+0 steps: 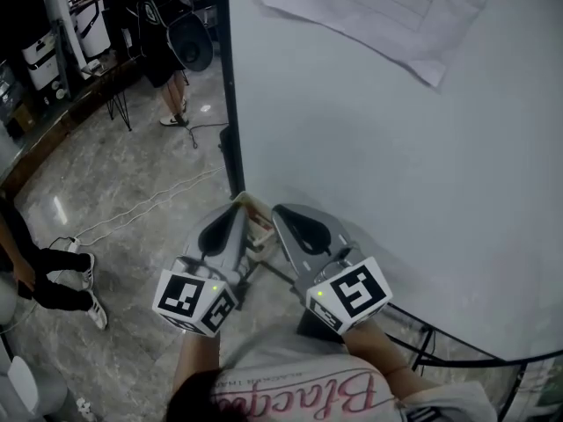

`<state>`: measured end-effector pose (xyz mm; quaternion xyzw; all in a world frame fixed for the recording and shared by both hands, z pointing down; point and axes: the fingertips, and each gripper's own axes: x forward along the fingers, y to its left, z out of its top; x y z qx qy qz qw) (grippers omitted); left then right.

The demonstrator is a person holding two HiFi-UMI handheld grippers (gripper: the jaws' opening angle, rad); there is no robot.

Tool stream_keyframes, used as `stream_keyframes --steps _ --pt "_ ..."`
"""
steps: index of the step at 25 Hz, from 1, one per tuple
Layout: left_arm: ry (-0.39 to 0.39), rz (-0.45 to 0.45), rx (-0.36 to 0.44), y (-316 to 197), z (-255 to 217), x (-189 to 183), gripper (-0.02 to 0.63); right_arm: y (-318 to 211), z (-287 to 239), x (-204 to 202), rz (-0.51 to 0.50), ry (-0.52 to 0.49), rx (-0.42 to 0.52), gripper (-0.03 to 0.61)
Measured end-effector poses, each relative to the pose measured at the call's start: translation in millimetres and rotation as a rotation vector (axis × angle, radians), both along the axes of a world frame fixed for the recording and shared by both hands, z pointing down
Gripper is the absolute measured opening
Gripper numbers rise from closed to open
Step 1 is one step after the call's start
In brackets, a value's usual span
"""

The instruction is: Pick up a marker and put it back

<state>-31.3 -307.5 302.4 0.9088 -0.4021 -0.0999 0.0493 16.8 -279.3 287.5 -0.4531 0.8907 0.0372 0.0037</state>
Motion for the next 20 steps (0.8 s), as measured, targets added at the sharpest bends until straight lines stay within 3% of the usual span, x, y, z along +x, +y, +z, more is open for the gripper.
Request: stream_keyframes --steps 20 --pt "-0.013 0.012 0.03 1.2 -5.8 4.3 0.0 -4.4 6.9 3.7 0.02 -0.002 -0.024 0.002"
